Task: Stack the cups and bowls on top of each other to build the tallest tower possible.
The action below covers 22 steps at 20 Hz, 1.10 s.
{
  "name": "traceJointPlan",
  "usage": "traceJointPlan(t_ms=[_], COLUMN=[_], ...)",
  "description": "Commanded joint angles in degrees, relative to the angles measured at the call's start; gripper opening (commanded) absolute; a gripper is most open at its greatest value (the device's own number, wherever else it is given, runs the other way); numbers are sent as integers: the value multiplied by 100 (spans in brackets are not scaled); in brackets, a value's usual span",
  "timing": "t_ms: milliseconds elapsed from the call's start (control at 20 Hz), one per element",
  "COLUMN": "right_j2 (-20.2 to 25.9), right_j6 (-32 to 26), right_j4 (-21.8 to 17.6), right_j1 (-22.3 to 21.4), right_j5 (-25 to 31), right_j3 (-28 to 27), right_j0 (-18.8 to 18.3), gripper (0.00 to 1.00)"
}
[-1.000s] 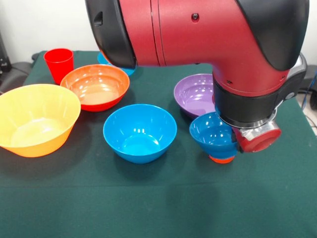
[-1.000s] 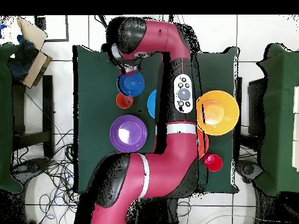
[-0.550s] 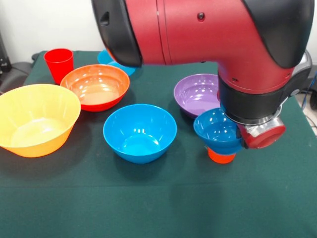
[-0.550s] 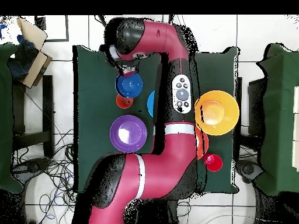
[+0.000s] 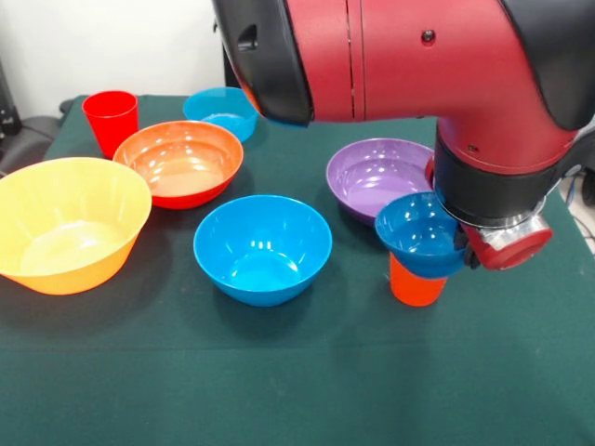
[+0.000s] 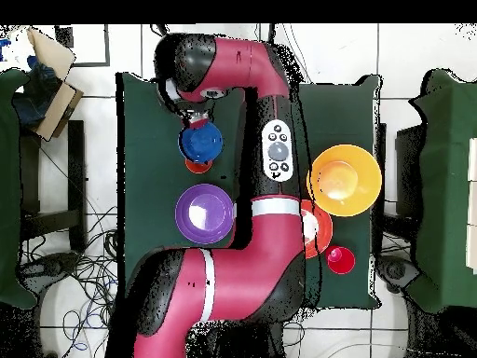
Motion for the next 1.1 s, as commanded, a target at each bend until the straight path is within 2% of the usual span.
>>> traceJointPlan(t_ms=[50,450,700,1100], right_j2=[-187,-518,-559,-490], right_j6=[510,346,280,205], right_j4=[62,90,175,388], right_j1=[-176,-237,-253,-198], right_j5=[-149,-192,-239,-657], right_j3=[824,1164,1265,1393], right_j0=[146,213,249,298], gripper=[0,0,0,0])
